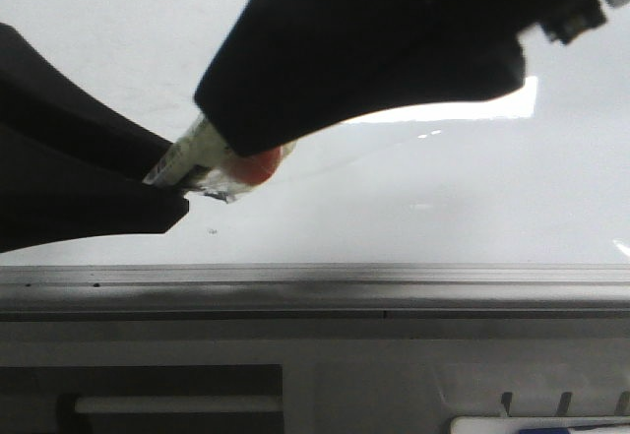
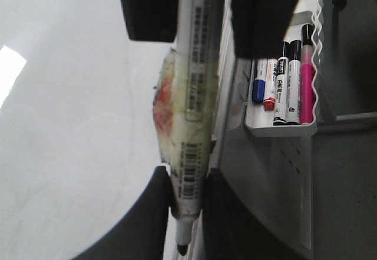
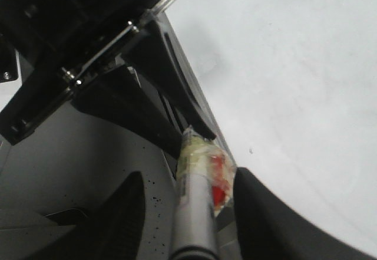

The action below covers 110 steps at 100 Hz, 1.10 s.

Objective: Write number 3 on whiteboard

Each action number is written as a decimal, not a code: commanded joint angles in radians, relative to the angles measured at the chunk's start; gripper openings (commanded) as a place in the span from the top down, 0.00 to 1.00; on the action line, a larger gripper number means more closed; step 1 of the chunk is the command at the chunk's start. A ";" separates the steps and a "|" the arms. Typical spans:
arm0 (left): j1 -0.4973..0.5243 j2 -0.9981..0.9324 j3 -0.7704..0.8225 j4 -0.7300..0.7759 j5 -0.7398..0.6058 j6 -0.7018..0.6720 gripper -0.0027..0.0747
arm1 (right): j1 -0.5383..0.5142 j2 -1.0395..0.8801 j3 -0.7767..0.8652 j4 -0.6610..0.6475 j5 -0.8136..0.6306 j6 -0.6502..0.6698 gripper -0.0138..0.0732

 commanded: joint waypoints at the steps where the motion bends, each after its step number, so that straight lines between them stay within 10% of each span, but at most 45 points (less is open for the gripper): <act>1: -0.005 -0.009 -0.029 -0.010 -0.049 -0.007 0.99 | 0.007 0.000 -0.043 -0.005 -0.068 -0.008 0.50; 34: -0.005 -0.009 -0.029 -0.010 -0.045 -0.007 0.99 | 0.007 0.002 -0.043 -0.005 -0.068 -0.006 0.92; 55: -0.005 -0.009 -0.029 -0.011 -0.030 -0.007 0.95 | 0.005 0.002 -0.043 -0.005 -0.068 -0.004 0.91; 80: -0.005 -0.022 -0.029 -0.120 -0.025 -0.010 0.50 | 0.005 -0.002 -0.043 -0.005 -0.068 -0.004 0.91; 110: 0.014 -0.160 -0.029 -0.285 0.001 -0.010 0.49 | -0.069 -0.055 -0.045 -0.005 -0.121 0.086 0.91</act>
